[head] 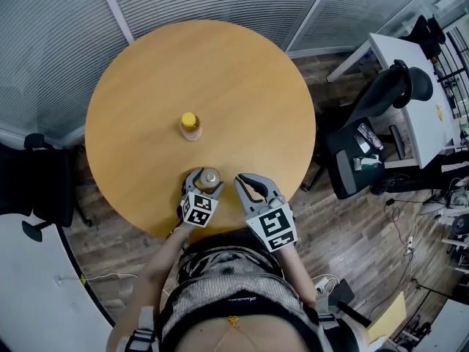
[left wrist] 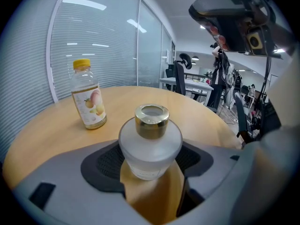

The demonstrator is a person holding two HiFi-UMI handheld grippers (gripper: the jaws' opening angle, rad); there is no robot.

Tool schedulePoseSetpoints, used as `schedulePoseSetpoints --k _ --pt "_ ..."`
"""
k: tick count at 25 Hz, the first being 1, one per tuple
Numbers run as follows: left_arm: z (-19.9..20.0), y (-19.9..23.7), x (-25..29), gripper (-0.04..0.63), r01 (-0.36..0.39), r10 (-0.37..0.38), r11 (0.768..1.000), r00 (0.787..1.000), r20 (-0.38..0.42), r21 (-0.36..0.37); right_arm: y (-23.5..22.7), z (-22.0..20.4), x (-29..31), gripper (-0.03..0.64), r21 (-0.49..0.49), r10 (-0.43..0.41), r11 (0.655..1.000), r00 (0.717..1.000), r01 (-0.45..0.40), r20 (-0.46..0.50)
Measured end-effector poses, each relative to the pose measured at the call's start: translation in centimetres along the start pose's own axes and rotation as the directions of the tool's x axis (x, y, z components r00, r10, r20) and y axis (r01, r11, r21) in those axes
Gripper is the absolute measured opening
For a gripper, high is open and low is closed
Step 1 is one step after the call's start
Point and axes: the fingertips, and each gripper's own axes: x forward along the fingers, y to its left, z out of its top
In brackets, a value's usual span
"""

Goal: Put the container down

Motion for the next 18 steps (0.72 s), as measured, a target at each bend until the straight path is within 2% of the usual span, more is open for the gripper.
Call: schedulePoseSetpoints --k 6,18 --pt "-0.1 0.0 0.0 0.339 -0.002 0.002 1.000 1.000 -0.003 -0.011 -0.2 0.0 -0.1 0.034 -0.001 -0.004 1.000 1.000 0.004 0.002" --pt "-1.7 -0.3 -0.7 0.339 0.018 -0.018 1.000 0.998 -0.068 -0.005 -0.3 -0.3 -0.5 0.034 -0.005 -0.010 1.000 1.000 0.010 0.001"
